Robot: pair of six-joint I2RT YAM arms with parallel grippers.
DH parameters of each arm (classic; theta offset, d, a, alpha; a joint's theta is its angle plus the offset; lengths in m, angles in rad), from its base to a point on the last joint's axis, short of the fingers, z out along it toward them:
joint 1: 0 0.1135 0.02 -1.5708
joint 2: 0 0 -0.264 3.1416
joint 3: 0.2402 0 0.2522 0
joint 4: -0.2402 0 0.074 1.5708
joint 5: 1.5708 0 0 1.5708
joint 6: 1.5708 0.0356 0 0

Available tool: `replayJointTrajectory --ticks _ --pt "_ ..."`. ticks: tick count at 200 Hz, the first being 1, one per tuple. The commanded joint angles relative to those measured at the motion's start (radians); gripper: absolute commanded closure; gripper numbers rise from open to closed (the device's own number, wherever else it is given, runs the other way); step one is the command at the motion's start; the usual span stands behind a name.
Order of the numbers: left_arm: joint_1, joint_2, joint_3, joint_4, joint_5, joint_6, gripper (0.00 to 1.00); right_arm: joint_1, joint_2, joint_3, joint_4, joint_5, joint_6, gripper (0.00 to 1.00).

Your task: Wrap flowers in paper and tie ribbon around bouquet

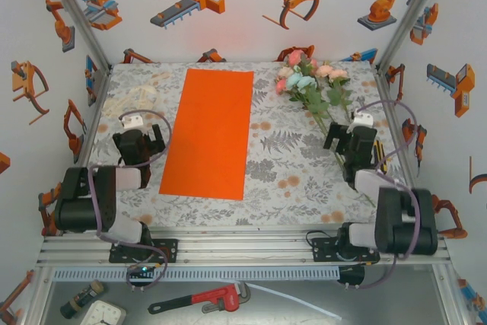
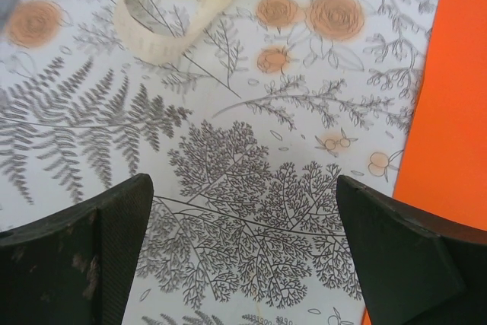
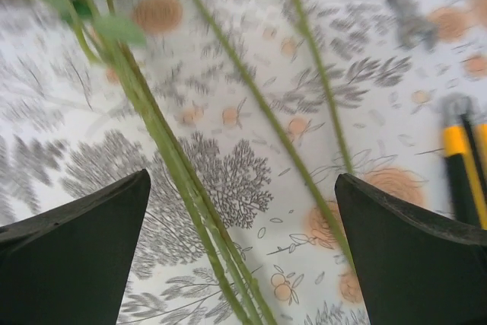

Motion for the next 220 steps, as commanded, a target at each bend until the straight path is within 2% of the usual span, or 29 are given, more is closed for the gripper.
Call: replayJointTrajectory --ticks 1,18,35,57,73,88,116,144,164,185,220 --pt "-0.015 -0.212 0.045 -0.214 -0.078 -0.036 0.03 0.002 -0.187 0.146 -0.353 -0.009 0.199 0.04" --pt "-0.022 -0.347 0.148 -0.514 -0.116 -0.155 0.03 0.019 -0.236 0.230 -0.495 -0.117 0.289 0.05" --pt "-0.028 -0.428 0.259 -0.770 -0.063 -0.313 0.03 0.073 -0.236 0.315 -0.604 -0.216 0.301 0.05" --pt "-0.034 -0.431 0.377 -0.971 0.171 -0.431 0.03 0.217 -0.194 0.418 -0.714 -0.276 0.282 0.05" --pt "-0.047 -0.372 0.454 -1.079 0.339 -0.430 0.02 0.367 -0.138 0.487 -0.765 -0.278 0.235 0.05" --pt "-0.063 -0.288 0.521 -1.173 0.436 -0.391 0.02 0.489 -0.074 0.541 -0.792 -0.266 0.223 0.05" --pt "-0.103 -0.148 0.574 -1.230 0.423 -0.311 0.07 0.663 0.049 0.578 -0.732 -0.238 0.236 0.05" --pt "-0.109 -0.021 0.603 -1.217 0.370 -0.288 0.07 0.802 0.171 0.598 -0.680 -0.133 0.226 0.05" --pt "-0.125 0.075 0.638 -1.187 0.386 -0.244 0.07 0.885 0.255 0.604 -0.630 -0.065 0.232 0.05" --pt "-0.143 0.166 0.690 -1.173 0.358 -0.211 0.08 0.954 0.336 0.613 -0.607 0.031 0.216 0.05" --pt "-0.155 0.282 0.778 -1.135 0.319 -0.165 0.11 1.004 0.422 0.605 -0.574 0.068 0.227 0.05"
